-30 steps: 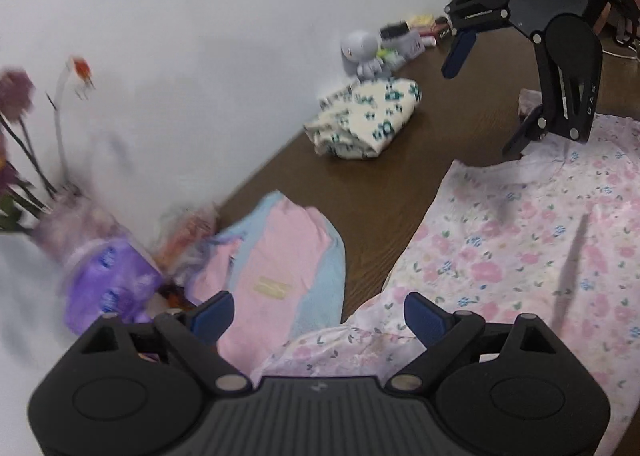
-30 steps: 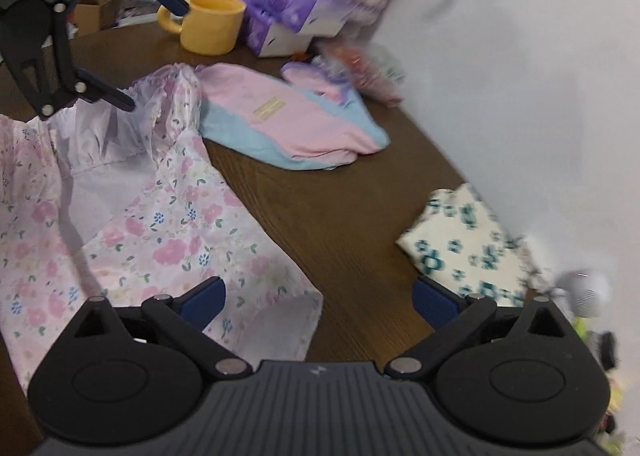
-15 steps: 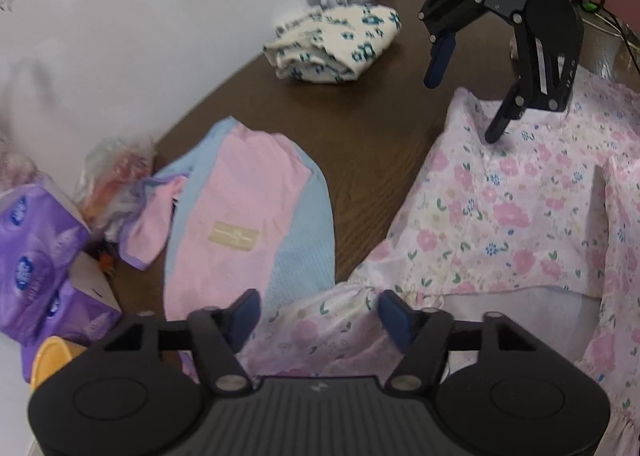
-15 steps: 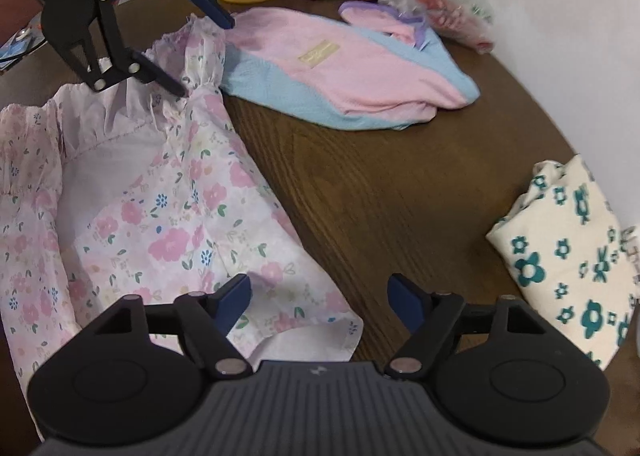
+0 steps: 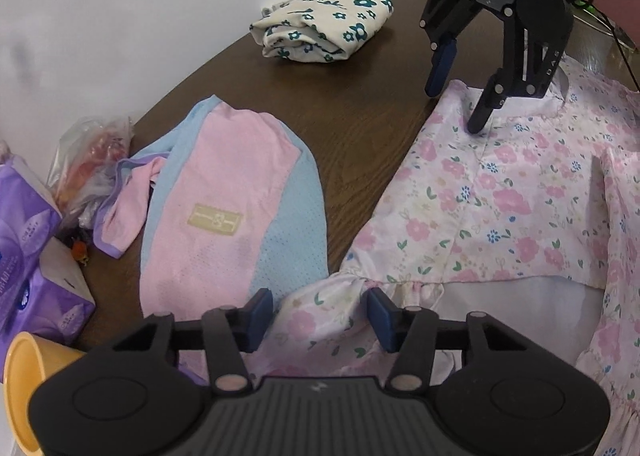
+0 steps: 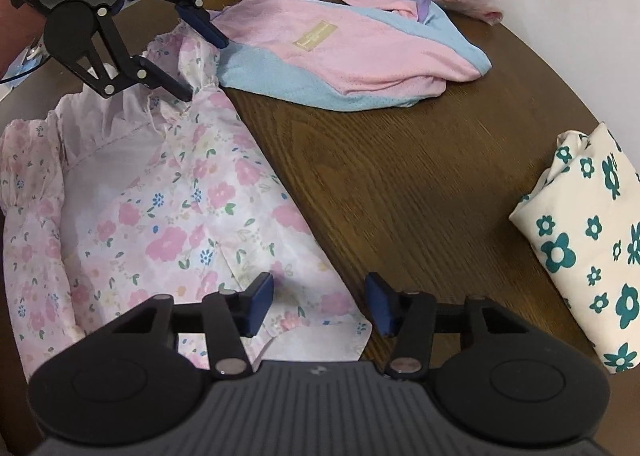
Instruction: Fold clothes
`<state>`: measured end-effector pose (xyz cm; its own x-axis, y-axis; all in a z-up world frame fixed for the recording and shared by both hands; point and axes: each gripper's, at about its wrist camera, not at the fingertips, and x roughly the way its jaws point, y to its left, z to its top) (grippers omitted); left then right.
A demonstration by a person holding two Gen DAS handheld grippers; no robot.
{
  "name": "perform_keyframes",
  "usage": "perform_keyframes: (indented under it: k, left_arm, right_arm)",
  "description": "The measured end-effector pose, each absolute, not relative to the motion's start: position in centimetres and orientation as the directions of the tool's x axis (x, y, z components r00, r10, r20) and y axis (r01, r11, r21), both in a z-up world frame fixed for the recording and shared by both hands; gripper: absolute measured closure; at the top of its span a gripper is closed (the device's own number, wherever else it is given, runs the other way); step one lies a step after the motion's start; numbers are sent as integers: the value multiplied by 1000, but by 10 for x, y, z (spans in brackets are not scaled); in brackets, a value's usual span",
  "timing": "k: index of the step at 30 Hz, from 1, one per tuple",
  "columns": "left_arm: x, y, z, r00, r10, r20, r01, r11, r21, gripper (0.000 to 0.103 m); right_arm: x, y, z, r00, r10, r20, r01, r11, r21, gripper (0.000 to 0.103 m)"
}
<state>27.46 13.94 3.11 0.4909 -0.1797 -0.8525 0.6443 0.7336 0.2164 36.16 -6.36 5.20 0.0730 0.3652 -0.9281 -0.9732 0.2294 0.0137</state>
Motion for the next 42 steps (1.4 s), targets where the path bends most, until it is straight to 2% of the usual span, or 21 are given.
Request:
perform_keyframes:
  k: [4,7,12,15,16,17,18,23,34,42]
  left_arm:
    - [276,140,30,490,-183,-852,645,734,213,53]
    - [273,139,31,486,-189,-853,654,726,212,60]
    - [268,136,35,493,-192,-849,660,718,221,81]
    - [264,135,36,521,-182,-834,647,721,247,83]
    - [262,134,37,531,-181,-828,645,721,256,86]
    - [259,133,37,544,-178,-820,641,718,270,94]
    - [255,132,38,559,-175,-810,638,715,286,97]
    - [232,123,43,650,-114,-752,594,692,409,97]
    - [136,101,69,810,-108,-576,504,631,590,98]
    - [64,81,51,820,-116,-561,516,574,636,98]
  right_arm:
    - [362,-61,51,74,364,-929,-973,230,13,59]
    - [359,-58,52,71,363,-929,-977,213,8,74]
    - [354,-56,54,93,355,-930,-980,199,-22,89]
    - [344,-59,58,128,370,-920,-980,190,-60,94]
    - [340,-60,59,139,376,-916,-980,187,-72,96]
    - [337,-61,60,151,381,-912,-979,184,-85,98]
    - [334,-62,61,162,386,-908,-979,181,-98,99]
    - [317,-67,68,217,413,-885,-973,167,-161,101]
    - [230,-95,94,376,481,-792,-919,85,-385,102]
    - [151,-114,84,409,480,-776,-876,-32,-481,102]
